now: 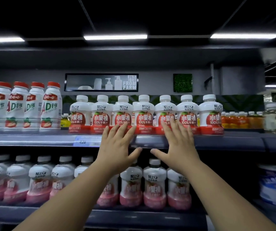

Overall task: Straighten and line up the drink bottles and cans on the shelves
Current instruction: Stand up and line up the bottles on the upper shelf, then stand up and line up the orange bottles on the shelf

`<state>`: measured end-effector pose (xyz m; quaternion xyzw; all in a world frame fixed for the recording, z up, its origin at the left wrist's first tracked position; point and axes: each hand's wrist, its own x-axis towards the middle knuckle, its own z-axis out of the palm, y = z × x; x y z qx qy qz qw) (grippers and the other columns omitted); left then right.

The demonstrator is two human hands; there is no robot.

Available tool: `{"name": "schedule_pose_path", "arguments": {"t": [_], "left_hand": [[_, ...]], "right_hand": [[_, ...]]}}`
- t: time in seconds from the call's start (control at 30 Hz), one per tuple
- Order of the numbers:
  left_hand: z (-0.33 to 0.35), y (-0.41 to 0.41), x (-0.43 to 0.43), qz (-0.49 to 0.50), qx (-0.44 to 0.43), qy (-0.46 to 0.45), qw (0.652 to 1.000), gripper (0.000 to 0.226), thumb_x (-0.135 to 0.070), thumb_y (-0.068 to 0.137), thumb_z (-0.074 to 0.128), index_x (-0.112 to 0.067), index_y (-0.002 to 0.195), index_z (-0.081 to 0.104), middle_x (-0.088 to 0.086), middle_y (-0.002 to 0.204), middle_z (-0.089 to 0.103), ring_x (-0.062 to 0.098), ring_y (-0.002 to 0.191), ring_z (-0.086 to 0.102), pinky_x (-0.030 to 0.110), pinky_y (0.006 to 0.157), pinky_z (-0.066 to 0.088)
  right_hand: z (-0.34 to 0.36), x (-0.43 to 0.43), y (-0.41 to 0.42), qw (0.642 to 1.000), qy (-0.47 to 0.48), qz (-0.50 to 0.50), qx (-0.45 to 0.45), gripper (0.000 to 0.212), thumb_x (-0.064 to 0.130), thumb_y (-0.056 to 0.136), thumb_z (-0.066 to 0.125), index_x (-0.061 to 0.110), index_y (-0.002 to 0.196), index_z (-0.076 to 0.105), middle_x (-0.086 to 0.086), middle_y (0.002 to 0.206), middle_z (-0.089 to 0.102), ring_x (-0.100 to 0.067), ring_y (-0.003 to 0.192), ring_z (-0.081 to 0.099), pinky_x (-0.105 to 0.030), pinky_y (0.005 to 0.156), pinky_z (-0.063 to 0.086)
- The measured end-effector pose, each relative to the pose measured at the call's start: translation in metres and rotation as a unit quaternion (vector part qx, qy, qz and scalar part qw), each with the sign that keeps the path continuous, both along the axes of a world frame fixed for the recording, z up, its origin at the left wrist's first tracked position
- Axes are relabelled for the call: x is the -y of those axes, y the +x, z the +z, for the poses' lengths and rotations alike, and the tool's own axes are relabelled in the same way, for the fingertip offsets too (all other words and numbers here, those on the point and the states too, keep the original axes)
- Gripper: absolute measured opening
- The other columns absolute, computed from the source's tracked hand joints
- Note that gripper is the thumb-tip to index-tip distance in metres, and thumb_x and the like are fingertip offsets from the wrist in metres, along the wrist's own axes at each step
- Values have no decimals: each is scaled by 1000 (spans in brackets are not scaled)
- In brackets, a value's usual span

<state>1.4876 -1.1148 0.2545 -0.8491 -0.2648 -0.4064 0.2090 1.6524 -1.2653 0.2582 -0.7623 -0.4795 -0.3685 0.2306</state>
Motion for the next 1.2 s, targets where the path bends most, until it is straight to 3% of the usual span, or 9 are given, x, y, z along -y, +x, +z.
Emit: {"name": "schedule_pose_path", "arguments": {"t": [0.1, 0.2, 0.33, 0.5, 0.7, 1.03, 1.2], "left_hand": [[-11, -2, 8, -31, 8, -13, 999, 87, -77, 79, 14, -38, 156, 10, -2, 166, 9, 24, 153, -1, 50, 122, 0], [-29, -5, 21, -44, -9, -21, 999, 88, -77, 78, 13, -37, 156, 10, 0, 166, 4, 25, 152, -5, 48, 123, 0], [-58, -13, 40, -79, -15, -38, 996, 87, -74, 79, 25, -31, 155, 27, 5, 163, 24, 29, 149, 18, 48, 121, 13], [-95, -36, 69, -123, -23, -102, 987, 87, -72, 77, 34, -24, 150, 39, 4, 154, 40, 28, 136, 41, 43, 107, 36], [-144, -50, 127, -150, -35, -208, 966, 75, -59, 91, 54, -25, 153, 28, -1, 155, 36, 23, 138, 40, 39, 105, 38], [-224, -68, 209, -125, -47, -331, 934, 72, -57, 92, 55, -28, 152, 29, 1, 153, 39, 24, 131, 46, 39, 97, 45], [-242, -64, 208, -120, -30, -352, 928, 70, -61, 91, 54, -28, 149, 33, 2, 148, 44, 24, 126, 50, 39, 92, 46]], "right_hand": [[-11, 23, -4, 996, 33, 46, -65, 97, 71, 85, 53, 39, 157, -3, 8, 166, -16, -15, 151, -17, -42, 122, -12], [-30, 48, -8, 994, 22, 49, -100, 87, 64, 87, 58, 39, 157, 12, 7, 167, -3, -13, 152, -9, -39, 124, -4], [-56, 80, -9, 988, 9, 62, -140, 76, 54, 87, 65, 33, 153, 32, 6, 165, 15, -16, 151, 10, -37, 123, 14], [-97, 111, -14, 976, 17, 102, -193, 66, 47, 85, 71, 25, 143, 48, 6, 151, 39, -17, 139, 38, -33, 113, 34], [-155, 152, -37, 957, -36, 120, -261, 64, 49, 89, 68, 31, 144, 43, 15, 148, 39, -10, 131, 42, -27, 103, 40], [-227, 203, -56, 897, -58, 139, -416, 60, 43, 84, 75, 31, 137, 50, 8, 140, 48, -13, 120, 50, -32, 92, 46], [-246, 202, -57, 888, -64, 138, -433, 61, 43, 82, 77, 31, 136, 51, 7, 137, 51, -12, 118, 53, -38, 96, 50]]}}
